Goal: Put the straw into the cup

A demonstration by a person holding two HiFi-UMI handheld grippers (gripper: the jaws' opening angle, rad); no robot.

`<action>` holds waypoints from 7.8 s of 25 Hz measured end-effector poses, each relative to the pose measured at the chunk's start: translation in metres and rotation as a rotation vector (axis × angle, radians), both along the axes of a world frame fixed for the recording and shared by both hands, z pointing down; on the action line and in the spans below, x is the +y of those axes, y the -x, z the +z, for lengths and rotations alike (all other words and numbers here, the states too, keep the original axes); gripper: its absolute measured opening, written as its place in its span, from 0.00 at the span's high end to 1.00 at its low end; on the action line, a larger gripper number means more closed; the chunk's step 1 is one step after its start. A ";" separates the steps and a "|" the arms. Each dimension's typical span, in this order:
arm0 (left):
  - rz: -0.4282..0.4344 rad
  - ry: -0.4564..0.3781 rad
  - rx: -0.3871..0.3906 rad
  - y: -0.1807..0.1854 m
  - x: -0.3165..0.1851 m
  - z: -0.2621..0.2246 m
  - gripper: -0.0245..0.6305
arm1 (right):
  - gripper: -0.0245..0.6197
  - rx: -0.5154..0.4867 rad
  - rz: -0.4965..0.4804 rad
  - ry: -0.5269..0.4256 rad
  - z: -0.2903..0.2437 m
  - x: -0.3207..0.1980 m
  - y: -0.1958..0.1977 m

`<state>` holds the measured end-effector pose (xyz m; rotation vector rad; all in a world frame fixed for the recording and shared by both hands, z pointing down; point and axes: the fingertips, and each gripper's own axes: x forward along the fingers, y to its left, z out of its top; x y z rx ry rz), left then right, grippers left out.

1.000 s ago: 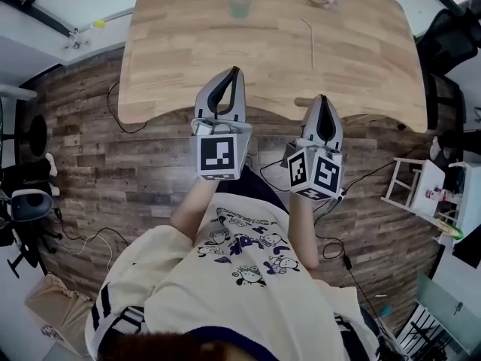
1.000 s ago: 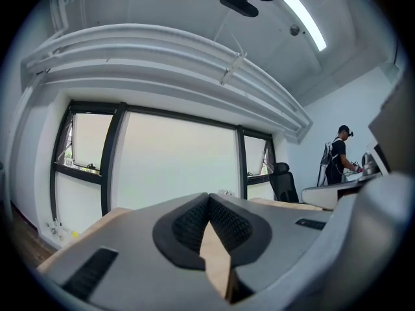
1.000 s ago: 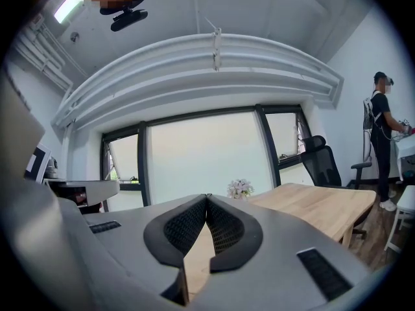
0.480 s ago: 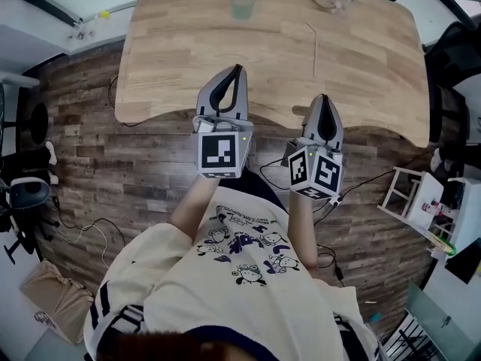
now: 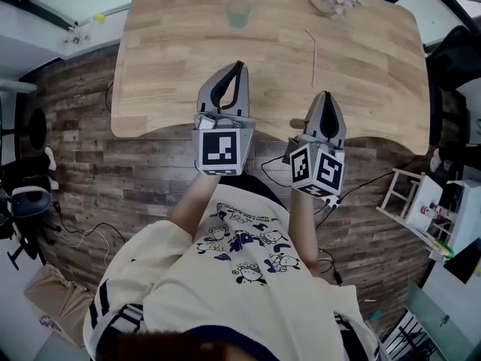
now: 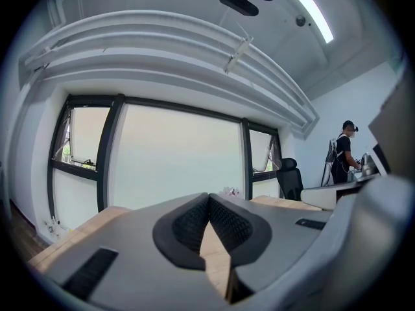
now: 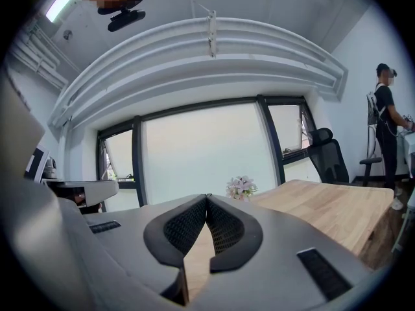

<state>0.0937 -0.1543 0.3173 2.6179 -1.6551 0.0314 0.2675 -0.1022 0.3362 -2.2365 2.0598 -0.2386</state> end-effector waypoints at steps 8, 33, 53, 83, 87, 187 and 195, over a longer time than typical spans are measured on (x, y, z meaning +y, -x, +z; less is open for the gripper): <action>0.029 0.005 0.000 -0.008 -0.051 -0.001 0.91 | 0.96 0.003 0.031 0.016 0.002 -0.046 -0.009; 0.106 0.163 0.000 -0.006 -0.146 0.056 0.92 | 0.96 0.027 0.093 0.181 0.048 -0.142 -0.011; 0.088 0.318 -0.006 -0.024 -0.173 0.109 0.92 | 0.96 0.007 0.065 0.410 0.118 -0.173 -0.051; 0.106 0.495 -0.028 -0.059 -0.176 0.169 0.92 | 0.87 -0.097 -0.170 0.935 0.241 -0.191 -0.095; 0.112 0.505 -0.024 -0.062 -0.173 0.172 0.92 | 0.87 -0.101 -0.177 0.967 0.250 -0.191 -0.098; -0.217 0.223 0.034 0.064 -0.161 0.085 0.92 | 0.92 -0.001 -0.626 -0.175 0.018 -0.310 0.156; -0.208 0.220 0.042 0.063 -0.166 0.090 0.91 | 0.92 0.028 -0.649 -0.166 0.040 -0.304 0.164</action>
